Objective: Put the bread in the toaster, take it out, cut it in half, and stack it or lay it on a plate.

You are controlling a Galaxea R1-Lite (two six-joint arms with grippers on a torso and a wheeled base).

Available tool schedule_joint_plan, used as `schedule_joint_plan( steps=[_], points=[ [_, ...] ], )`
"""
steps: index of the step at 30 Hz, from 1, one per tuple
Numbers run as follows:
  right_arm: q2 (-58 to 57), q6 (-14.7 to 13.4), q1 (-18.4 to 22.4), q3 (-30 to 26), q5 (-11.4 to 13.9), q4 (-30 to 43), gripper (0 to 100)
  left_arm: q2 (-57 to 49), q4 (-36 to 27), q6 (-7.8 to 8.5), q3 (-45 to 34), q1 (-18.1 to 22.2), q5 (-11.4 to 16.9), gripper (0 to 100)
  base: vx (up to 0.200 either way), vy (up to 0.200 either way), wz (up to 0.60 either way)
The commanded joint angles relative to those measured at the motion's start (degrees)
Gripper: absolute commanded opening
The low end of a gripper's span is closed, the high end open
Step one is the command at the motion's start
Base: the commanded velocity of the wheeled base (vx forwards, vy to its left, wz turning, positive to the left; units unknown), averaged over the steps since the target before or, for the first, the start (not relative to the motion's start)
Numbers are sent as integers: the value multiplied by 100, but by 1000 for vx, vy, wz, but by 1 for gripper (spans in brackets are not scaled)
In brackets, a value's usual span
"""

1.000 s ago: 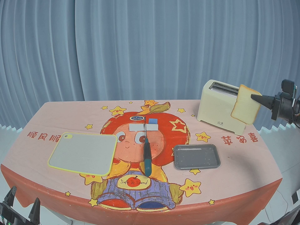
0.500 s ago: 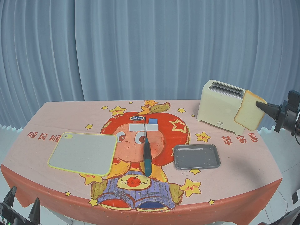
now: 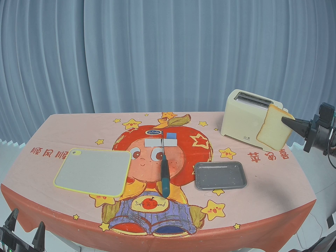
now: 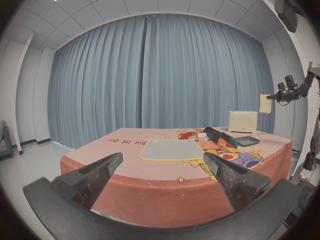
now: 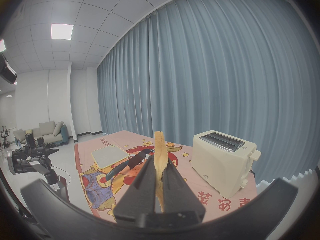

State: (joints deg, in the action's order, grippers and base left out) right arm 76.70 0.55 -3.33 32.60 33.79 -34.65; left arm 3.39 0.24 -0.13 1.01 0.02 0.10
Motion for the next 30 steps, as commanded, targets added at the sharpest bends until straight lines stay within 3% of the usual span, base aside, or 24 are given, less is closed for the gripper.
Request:
schedule_joint_plan(
  steps=[1, 14, 20, 30],
  points=[
    [3, 7, -19, -17, -4, 2, 0, 4, 2, 13, -101, 6, -1, 100, 0, 0, 0],
    [-235, -11, 52, -8, -31, 2, 0, 4, 2, 31, -101, 6, -10, 100, 0, 0, 0],
    [-551, -266, 34, -8, -31, 10, 0, 4, 2, 22, -101, 6, 34, 100, 0, 200, 0],
    [-648, -213, -54, -184, -22, 10, 0, 4, 2, 5, -101, 6, -10, 100, 0, 200, 0]
  ],
)
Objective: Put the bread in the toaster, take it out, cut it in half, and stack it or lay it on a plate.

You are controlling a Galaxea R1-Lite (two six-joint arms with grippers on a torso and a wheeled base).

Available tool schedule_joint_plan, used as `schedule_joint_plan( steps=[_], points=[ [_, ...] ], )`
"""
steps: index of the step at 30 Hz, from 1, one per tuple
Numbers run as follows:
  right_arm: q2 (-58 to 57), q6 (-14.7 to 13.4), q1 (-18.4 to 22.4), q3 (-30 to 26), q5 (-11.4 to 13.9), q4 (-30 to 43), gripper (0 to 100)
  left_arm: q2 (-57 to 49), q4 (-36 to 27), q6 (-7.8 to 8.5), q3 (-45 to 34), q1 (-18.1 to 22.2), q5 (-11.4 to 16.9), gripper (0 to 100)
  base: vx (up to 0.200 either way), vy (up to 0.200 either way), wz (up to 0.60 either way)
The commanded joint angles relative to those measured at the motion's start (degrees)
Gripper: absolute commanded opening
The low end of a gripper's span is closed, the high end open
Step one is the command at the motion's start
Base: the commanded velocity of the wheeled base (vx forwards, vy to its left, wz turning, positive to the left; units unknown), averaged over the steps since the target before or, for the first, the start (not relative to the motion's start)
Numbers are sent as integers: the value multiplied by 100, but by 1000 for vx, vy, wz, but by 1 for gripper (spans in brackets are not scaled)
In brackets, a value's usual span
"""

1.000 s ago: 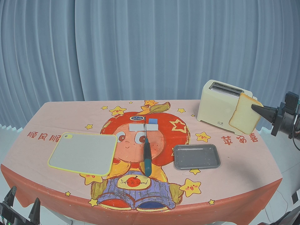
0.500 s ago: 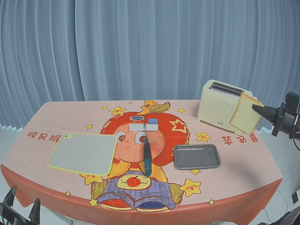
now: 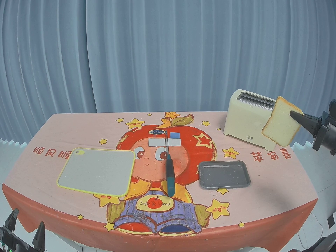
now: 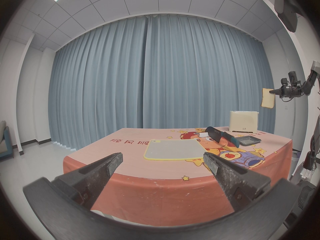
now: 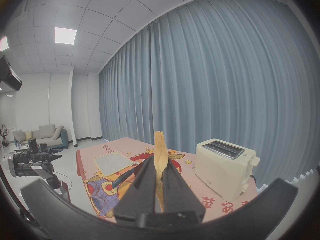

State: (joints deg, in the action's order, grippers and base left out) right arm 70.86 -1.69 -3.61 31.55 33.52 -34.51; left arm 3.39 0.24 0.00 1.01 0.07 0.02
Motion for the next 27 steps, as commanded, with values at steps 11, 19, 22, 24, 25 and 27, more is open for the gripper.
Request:
schedule_joint_plan(
  steps=[11, 19, 22, 24, 25, 27],
  points=[
    [-187, 29, -114, -281, 5, 6, 0, 4, 2, -53, -101, 1, -11, 100, 0, 200, 0],
    [-161, 29, -430, -369, -259, -3, 0, 4, 2, -53, -101, 1, -11, 100, 0, 200, 0],
    [-178, 29, -439, -369, -259, -3, 0, 4, 2, -44, -101, 1, -11, 100, -133, 200, 0],
    [-178, 29, -492, -378, -259, -3, 0, 4, 2, -35, -101, 1, -11, 100, -200, 100, 0],
    [-178, 29, -527, -378, -259, -3, 0, 4, 2, -26, -101, 1, -11, 100, -200, 0, 0],
    [-178, 29, -553, -386, -259, -3, 0, 4, 2, -18, -101, 1, -11, 100, -200, 0, 0]
  ],
)
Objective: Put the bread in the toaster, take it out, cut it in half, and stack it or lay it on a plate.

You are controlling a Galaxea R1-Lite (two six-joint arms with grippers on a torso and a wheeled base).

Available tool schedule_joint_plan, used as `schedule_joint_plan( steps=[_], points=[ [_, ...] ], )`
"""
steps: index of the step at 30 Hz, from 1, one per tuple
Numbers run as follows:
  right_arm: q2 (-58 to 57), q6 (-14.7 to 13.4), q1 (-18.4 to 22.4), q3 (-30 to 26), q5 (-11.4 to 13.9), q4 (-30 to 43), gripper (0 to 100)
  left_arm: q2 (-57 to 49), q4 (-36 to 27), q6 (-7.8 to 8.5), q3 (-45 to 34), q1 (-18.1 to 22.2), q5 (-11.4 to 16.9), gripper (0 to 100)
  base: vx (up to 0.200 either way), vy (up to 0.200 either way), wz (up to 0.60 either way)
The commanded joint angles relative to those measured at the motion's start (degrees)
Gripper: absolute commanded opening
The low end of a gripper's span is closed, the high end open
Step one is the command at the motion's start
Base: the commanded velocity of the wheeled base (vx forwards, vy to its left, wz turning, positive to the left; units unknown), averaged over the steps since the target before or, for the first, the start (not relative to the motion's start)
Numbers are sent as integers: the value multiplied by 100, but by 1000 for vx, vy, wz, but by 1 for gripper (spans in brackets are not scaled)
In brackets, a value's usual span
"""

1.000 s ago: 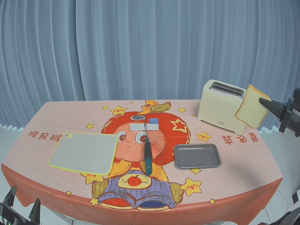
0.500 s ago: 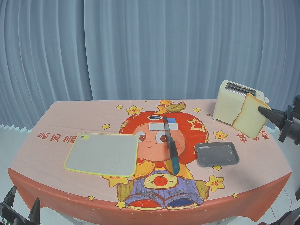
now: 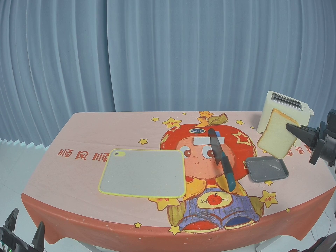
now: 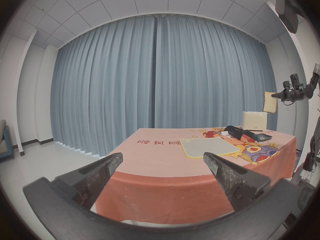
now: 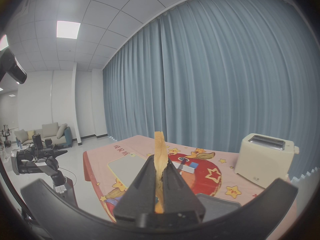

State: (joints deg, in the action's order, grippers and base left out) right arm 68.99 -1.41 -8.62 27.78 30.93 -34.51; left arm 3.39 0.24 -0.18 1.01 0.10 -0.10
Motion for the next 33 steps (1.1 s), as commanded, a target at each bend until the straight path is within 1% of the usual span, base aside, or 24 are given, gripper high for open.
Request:
schedule_joint_plan(
  steps=[1, 5, 8, 14, 26, 31, 33],
  points=[
    [1, 1, -52, -10, 1, -3, 0, 13, 2, 9, -101, -1, 1, 100, -200, 0, 0],
    [-8, 1, -96, -27, 1, -3, 0, 4, 2, 1, -101, -1, 1, 100, -200, 0, 0],
    [-17, -8, -202, -36, -17, -3, 0, 4, 2, 9, -101, -1, 10, 100, -200, 0, 0],
    [1, -61, -263, -27, -34, -3, 0, 4, 2, 1, -101, -1, 1, 100, 0, 200, 0],
    [-8, -61, -272, -54, -34, -3, 0, 4, 2, -8, -101, -1, 1, 100, 0, 200, 0],
    [10, -61, -342, -98, -43, -12, 0, 4, 2, -17, -101, -1, 1, 100, 0, 200, 0],
    [10, -61, -342, -98, -104, -3, 0, 4, 2, -8, -101, -1, 1, 100, 0, 200, 0]
  ],
)
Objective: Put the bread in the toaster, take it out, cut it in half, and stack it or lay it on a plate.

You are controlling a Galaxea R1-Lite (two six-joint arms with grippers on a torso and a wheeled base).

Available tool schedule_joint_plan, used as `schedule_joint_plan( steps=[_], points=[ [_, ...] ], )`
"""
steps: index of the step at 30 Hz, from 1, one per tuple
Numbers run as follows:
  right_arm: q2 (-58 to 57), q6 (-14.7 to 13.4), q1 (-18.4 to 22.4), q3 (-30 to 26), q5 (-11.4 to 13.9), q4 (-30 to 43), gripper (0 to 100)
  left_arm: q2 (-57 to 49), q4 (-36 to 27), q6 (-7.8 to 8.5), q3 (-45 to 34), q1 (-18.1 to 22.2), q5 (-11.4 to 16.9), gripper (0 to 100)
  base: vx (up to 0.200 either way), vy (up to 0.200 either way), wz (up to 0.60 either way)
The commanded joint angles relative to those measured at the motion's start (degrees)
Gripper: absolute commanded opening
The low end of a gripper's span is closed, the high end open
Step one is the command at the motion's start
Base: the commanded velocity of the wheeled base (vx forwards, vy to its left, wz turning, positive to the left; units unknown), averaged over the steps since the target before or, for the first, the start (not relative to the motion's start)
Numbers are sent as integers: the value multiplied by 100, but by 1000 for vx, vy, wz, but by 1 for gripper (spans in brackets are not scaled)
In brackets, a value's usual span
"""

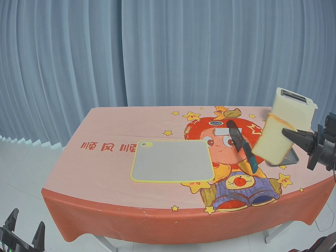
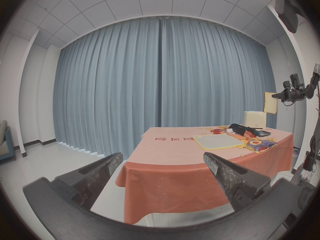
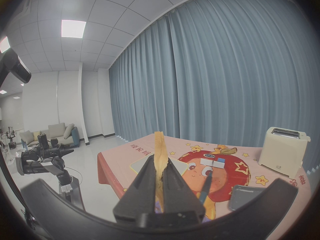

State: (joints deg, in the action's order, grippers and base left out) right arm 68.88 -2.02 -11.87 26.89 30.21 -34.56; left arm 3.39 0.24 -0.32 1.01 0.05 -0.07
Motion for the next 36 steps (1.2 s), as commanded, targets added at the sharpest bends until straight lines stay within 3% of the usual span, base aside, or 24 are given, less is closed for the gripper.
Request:
schedule_joint_plan(
  steps=[1, 5, 28, 33, 34, 36],
  points=[
    [29, 0, -17, -9, -59, 2, 0, 4, 2, 5, -101, 4, -1, 100, 0, 200, 0],
    [47, 9, -26, -17, -94, 2, 0, 4, 2, 40, -101, 4, 51, 100, 0, 200, 0],
    [355, -44, -342, -79, -138, -7, 0, 4, 2, 23, -101, 4, 42, 100, 0, 0, 0],
    [627, -325, -447, 0, -604, -33, 0, 4, 2, 32, -101, 4, 42, 100, 0, 0, 0],
    [750, -439, -553, 18, -841, -200, 0, 4, 2, 32, -101, 4, 42, 100, 0, 0, 0],
    [899, -562, -641, -17, -1017, -464, 0, 4, 2, 23, -101, 4, 42, 100, 0, 0, 0]
  ],
)
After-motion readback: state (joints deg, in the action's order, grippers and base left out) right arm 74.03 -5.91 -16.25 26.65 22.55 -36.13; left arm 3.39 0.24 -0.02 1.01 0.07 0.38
